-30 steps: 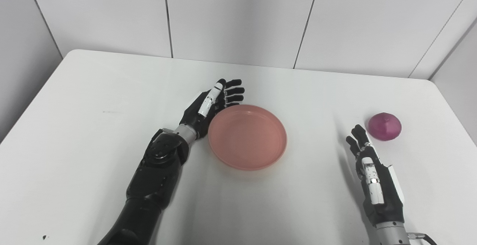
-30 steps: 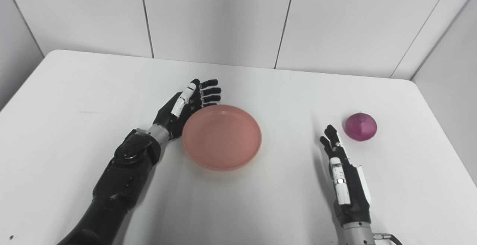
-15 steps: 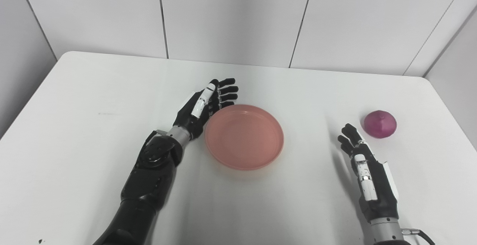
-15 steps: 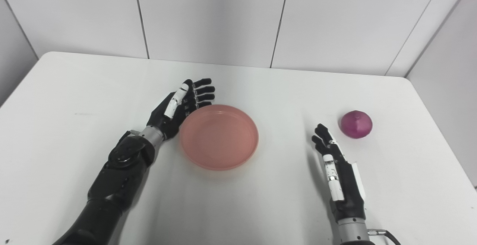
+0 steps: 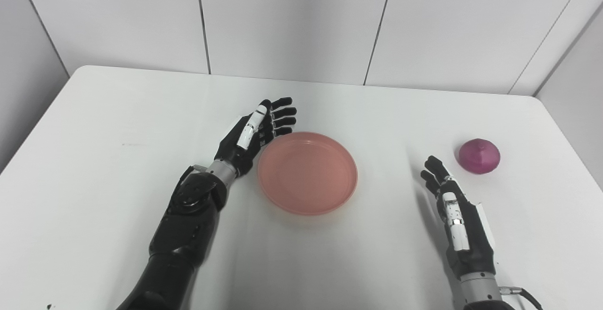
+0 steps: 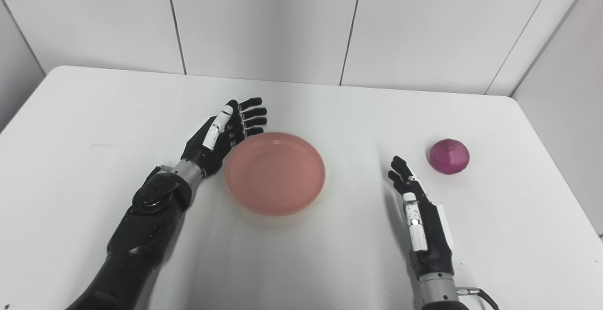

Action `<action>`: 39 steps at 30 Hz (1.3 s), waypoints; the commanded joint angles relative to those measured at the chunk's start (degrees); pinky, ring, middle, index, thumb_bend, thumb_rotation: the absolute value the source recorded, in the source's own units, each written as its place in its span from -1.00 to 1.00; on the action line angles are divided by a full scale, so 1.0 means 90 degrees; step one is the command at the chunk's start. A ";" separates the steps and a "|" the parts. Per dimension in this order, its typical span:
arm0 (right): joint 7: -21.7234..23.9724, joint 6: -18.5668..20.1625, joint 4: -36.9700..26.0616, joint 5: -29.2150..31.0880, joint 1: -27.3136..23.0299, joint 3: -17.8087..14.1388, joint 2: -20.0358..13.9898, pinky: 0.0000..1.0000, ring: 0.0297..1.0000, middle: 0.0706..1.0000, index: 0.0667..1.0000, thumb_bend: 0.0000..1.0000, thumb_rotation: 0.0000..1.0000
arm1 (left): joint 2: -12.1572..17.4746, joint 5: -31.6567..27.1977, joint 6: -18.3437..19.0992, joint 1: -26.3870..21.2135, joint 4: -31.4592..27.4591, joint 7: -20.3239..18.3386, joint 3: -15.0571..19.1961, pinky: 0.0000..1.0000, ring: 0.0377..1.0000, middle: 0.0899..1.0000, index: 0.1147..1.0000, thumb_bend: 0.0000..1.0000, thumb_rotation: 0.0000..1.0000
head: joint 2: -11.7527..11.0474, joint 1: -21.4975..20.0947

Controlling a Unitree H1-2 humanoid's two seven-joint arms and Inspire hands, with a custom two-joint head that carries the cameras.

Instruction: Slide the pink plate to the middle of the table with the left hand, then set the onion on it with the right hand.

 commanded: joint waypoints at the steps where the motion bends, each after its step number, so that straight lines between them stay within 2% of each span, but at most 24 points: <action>1: -0.0074 0.0085 -0.0390 -0.0074 -0.0175 -0.0059 -0.0111 0.91 0.84 0.86 0.85 -0.51 1.00 | 0.0059 -0.0010 0.0051 -0.0073 0.0091 0.0049 0.0014 0.59 0.60 0.60 0.53 -0.17 1.00 | 0.0000 0.0001; 4: -0.0102 0.0343 -0.0693 -0.0214 -0.0222 -0.0097 -0.0181 0.88 0.84 0.87 0.85 -0.50 1.00 | 0.0043 -0.0024 0.0039 -0.0072 0.0106 0.0051 0.0026 0.58 0.60 0.59 0.53 -0.17 1.00 | -0.0007 -0.0022; 6: -0.0083 0.0484 -0.0837 -0.0247 -0.0259 -0.0117 -0.0239 0.91 0.85 0.88 0.86 -0.42 1.00 | 0.0039 -0.0019 0.0036 -0.0070 0.0108 0.0053 0.0028 0.59 0.60 0.59 0.53 -0.17 1.00 | -0.0007 -0.0022; 10: -0.0034 0.0350 -0.0829 -0.0256 -0.0445 -0.0194 -0.0455 0.81 0.84 0.89 0.87 -0.47 1.00 | 0.0031 -0.0062 0.0029 -0.0088 0.0225 0.0023 0.0063 0.59 0.61 0.60 0.54 -0.17 1.00 | -0.0052 -0.0187; 17: -0.0065 0.0561 -0.1042 -0.0347 -0.0610 -0.0315 -0.0650 0.81 0.83 0.86 0.85 -0.42 1.00 | 0.0033 -0.0043 -0.0041 -0.0070 0.0245 0.0023 0.0024 0.59 0.60 0.59 0.52 -0.19 1.00 | -0.0037 -0.0252; 19: -0.0085 0.0579 -0.1079 -0.0399 -0.0650 -0.0357 -0.0694 0.82 0.84 0.85 0.85 -0.35 1.00 | 0.0032 -0.0071 -0.0054 -0.0082 0.0287 0.0009 0.0040 0.59 0.61 0.59 0.52 -0.19 1.00 | -0.0033 -0.0261; 25: -0.0123 0.0592 -0.1079 -0.0456 -0.0781 -0.0509 -0.0773 0.87 0.84 0.84 0.84 -0.38 0.99 | 0.0048 -0.0067 -0.0105 -0.0086 0.0338 -0.0001 0.0046 0.60 0.61 0.60 0.52 -0.18 1.00 | -0.0031 -0.0322; 31: -0.0281 0.0917 -0.1194 -0.1159 -0.0986 -0.0633 -0.1026 0.79 0.79 0.80 0.80 -0.31 1.00 | 0.0055 -0.0083 -0.0069 -0.0095 0.0364 -0.0005 0.0053 0.60 0.61 0.60 0.53 -0.18 1.00 | -0.0031 -0.0376; 34: -0.0316 0.0869 -0.1158 -0.1593 -0.1062 -0.0641 -0.1246 0.72 0.77 0.79 0.79 -0.32 1.00 | 0.0052 -0.0093 -0.0027 -0.0085 0.0331 -0.0006 0.0058 0.60 0.62 0.60 0.53 -0.19 1.00 | -0.0033 -0.0379; 39: -0.0363 0.0801 -0.0988 -0.1779 -0.1186 -0.0770 -0.1503 0.68 0.76 0.77 0.76 -0.22 1.00 | 0.0043 -0.0125 0.0022 -0.0073 0.0290 -0.0010 0.0079 0.59 0.61 0.60 0.53 -0.19 1.00 | -0.0022 -0.0425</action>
